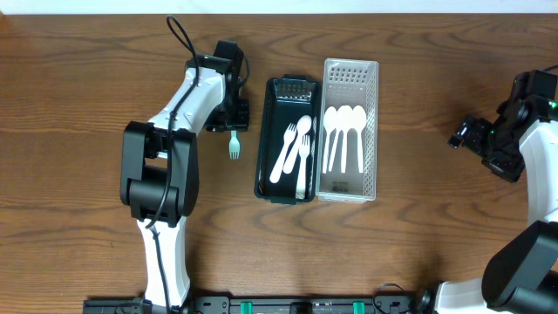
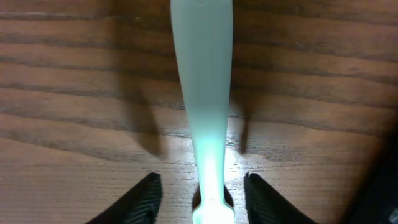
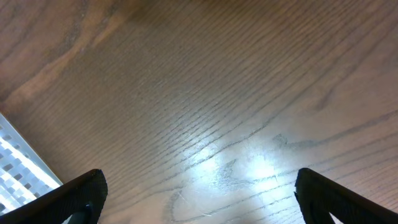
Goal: Pack container
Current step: 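Lower the left gripper onto the mint-green fork handle and close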
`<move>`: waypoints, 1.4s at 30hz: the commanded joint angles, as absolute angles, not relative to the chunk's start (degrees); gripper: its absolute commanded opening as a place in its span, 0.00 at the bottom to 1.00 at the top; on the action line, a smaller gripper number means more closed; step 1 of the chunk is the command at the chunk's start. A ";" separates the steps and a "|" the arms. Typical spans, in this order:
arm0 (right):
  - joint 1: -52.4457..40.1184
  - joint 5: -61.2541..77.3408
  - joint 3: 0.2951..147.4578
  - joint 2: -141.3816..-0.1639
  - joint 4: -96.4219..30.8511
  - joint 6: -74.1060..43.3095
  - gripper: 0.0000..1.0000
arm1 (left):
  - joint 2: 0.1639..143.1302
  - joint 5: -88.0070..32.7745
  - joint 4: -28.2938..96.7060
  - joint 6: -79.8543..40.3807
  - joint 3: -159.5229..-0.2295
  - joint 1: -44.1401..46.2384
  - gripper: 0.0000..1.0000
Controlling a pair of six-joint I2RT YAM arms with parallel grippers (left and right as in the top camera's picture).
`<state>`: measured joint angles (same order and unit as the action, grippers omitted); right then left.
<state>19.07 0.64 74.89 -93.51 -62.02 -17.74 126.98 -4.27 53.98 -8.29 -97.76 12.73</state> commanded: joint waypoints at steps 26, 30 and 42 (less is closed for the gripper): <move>19.31 0.91 74.89 -93.76 -63.22 -17.54 0.99 | 129.03 -6.98 53.56 -7.77 -97.47 12.27 0.21; 19.31 0.91 74.89 -93.76 -63.24 -17.54 0.99 | 129.03 -8.16 53.25 -8.84 -97.06 12.29 0.19; 19.31 0.89 74.89 -93.76 -63.24 -17.54 0.99 | 128.64 -8.08 53.47 -8.75 -95.53 12.16 0.06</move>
